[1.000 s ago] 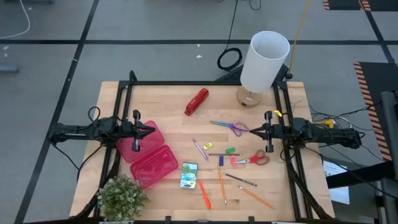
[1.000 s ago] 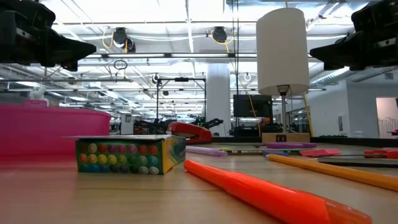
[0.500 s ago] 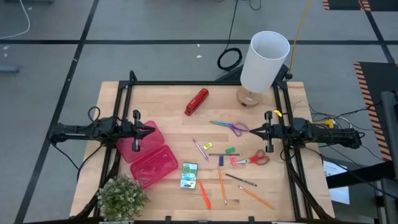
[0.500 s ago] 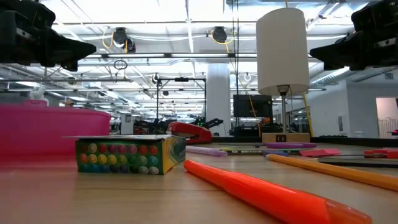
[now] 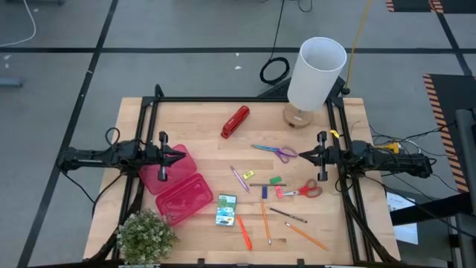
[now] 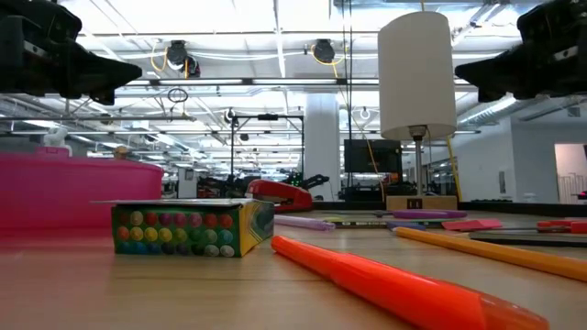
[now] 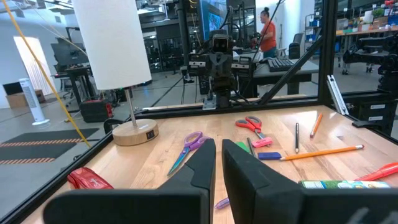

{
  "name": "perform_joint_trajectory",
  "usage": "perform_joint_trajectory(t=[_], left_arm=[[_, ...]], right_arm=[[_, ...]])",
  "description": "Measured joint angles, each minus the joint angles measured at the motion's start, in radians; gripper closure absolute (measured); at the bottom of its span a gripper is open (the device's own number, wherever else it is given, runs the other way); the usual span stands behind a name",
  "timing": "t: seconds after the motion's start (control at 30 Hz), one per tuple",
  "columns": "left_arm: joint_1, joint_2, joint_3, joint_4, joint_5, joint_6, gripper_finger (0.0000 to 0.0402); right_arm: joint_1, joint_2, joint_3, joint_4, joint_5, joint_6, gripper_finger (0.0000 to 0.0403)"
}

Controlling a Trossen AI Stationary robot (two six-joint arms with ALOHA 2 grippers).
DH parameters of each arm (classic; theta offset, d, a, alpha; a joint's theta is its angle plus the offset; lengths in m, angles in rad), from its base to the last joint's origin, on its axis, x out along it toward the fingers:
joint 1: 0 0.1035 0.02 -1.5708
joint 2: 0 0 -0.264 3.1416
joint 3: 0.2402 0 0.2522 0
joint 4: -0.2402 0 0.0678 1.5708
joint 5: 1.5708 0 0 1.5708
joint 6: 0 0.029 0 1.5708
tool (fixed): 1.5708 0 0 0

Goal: Pack school essentials
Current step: Put the purple pen into the red supply box

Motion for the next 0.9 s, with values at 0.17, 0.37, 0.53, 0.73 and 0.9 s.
perform_joint_trajectory(t=[0.17, 0.37, 0.53, 0.73, 0.9], left_arm=[[0.0, 0.0, 0.0, 0.001, -0.001, 0.0, 0.0369], [0.0, 0.0, 0.0, 0.002, -0.004, -0.009, 0.0369], [0.0, 0.0, 0.0, 0.008, -0.008, -0.014, 0.0369], [0.0, 0.0, 0.001, 0.026, -0.008, -0.049, 0.0369], [0.0, 0.0, 0.001, 0.055, 0.003, -0.078, 0.0369]], right_arm=[[0.0, 0.039, 0.046, -0.005, 0.012, 0.058, 0.0403], [0.0, 0.171, 0.163, 0.002, 0.012, 0.117, 0.0403], [0.0, 0.339, 0.29, 0.002, 0.012, 0.18, 0.0403], [0.0, 0.57, 0.47, -0.057, 0.023, 0.238, 0.0403], [0.007, 0.752, 0.591, -0.109, 0.087, 0.254, 0.0403]])
